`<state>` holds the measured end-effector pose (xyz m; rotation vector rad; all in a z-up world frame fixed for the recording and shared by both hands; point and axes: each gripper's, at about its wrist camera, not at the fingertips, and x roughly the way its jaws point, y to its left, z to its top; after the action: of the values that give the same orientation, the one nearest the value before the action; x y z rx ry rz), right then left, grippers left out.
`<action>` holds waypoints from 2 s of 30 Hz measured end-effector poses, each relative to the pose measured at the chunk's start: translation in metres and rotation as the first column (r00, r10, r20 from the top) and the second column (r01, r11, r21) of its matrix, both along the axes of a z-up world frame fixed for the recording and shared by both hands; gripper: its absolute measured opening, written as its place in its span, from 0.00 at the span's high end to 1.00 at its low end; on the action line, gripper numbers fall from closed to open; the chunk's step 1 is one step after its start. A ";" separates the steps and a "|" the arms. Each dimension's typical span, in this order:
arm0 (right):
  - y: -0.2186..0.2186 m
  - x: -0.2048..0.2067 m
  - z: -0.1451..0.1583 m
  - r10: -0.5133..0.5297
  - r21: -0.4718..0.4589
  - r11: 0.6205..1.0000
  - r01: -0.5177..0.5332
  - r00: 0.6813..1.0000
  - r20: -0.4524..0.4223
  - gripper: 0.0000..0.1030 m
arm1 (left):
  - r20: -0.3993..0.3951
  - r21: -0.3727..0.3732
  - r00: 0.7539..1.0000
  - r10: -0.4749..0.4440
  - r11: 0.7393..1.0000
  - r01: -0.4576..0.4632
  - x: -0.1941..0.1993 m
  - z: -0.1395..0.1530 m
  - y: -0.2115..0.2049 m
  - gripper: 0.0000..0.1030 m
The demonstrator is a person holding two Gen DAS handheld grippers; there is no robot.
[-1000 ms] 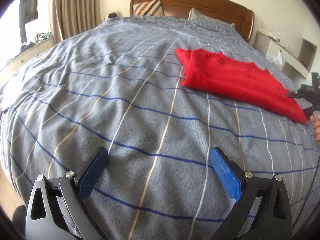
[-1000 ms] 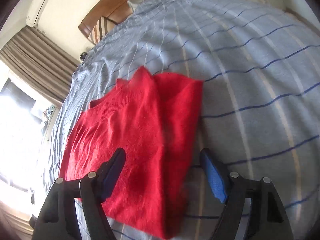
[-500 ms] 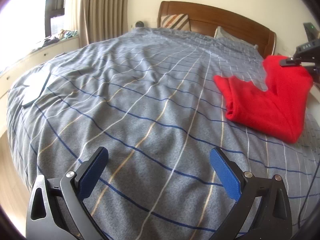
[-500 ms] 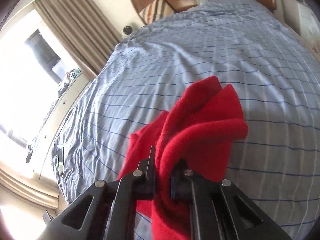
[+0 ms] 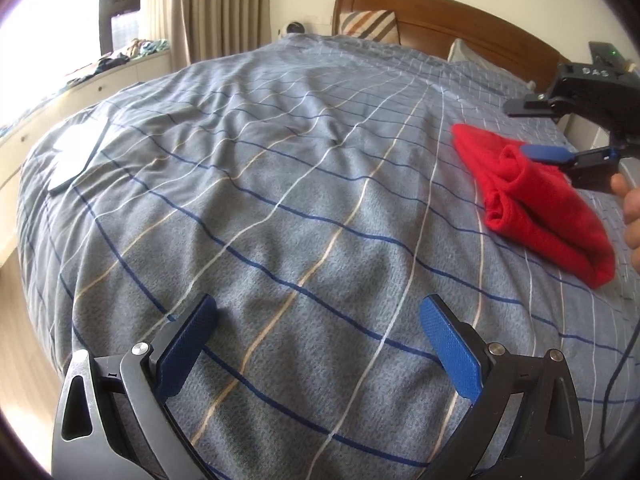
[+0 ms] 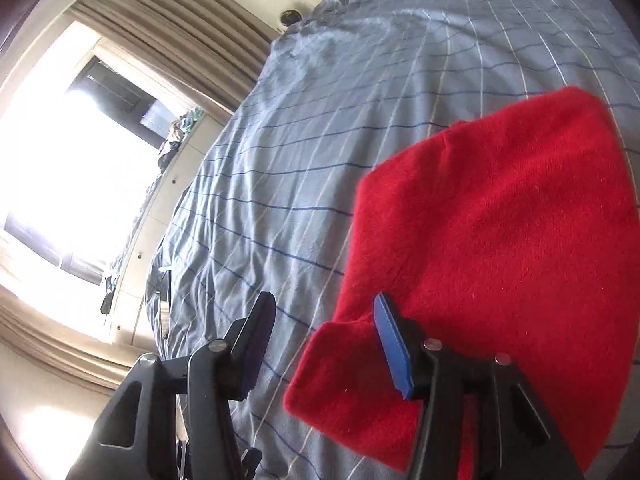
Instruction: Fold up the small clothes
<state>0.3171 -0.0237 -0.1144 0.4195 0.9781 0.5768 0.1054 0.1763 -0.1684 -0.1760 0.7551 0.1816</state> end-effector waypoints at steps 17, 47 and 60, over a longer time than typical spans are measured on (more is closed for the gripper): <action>-0.005 -0.057 -0.005 0.122 -0.441 0.897 -0.018 0.970 0.209 0.55 | -0.020 0.007 1.000 -0.005 1.000 0.005 -0.001 -0.003 -0.004 0.01; -0.066 -0.114 -0.055 -0.028 -0.359 0.929 0.088 0.985 0.169 0.61 | -0.015 0.100 1.000 -0.003 0.995 0.004 -0.007 -0.018 -0.025 0.00; -0.139 -0.119 -0.019 -0.175 -0.117 0.975 0.191 0.975 0.134 0.20 | 0.009 -0.378 0.915 -0.404 0.845 0.377 0.079 0.057 -0.019 0.01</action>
<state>0.1985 -0.1626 -0.1335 0.3497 0.8428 0.3650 0.1845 0.1576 -0.1110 -0.3737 0.8772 -0.3538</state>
